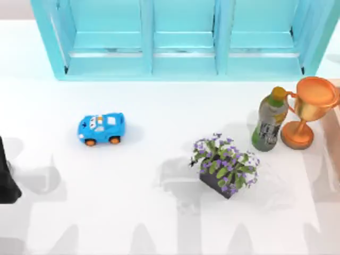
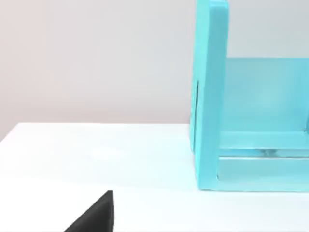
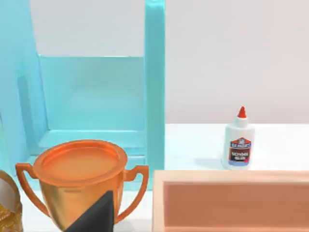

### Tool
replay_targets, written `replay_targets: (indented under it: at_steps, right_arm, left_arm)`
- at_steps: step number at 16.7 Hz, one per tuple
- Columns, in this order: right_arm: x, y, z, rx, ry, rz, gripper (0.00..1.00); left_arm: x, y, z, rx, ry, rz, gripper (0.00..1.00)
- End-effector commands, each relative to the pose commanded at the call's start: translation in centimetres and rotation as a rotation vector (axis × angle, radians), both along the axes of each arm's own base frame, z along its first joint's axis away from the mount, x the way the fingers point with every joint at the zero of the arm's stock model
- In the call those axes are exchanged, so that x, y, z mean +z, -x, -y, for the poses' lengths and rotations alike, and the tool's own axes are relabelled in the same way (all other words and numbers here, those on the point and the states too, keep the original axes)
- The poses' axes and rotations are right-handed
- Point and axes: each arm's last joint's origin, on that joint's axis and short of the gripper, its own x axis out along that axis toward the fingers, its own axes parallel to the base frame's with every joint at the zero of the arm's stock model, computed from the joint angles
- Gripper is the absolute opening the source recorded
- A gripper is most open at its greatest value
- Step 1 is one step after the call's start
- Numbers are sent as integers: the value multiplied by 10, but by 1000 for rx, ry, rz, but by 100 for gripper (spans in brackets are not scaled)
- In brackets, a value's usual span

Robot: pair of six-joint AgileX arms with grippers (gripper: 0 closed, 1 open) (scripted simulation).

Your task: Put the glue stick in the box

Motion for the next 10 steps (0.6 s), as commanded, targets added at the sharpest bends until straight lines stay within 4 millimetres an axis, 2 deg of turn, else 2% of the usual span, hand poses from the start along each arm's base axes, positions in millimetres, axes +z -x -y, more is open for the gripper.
replay_targets:
  at_steps: [6,10]
  right_arm:
    - [3,-5,1,-9,9,-67,100]
    - [25,-22,5,-26,19,-157,100]
  left_arm:
    - [0,0,0,0,0,0,100]
    - [0,0,0,0,0,0,100]
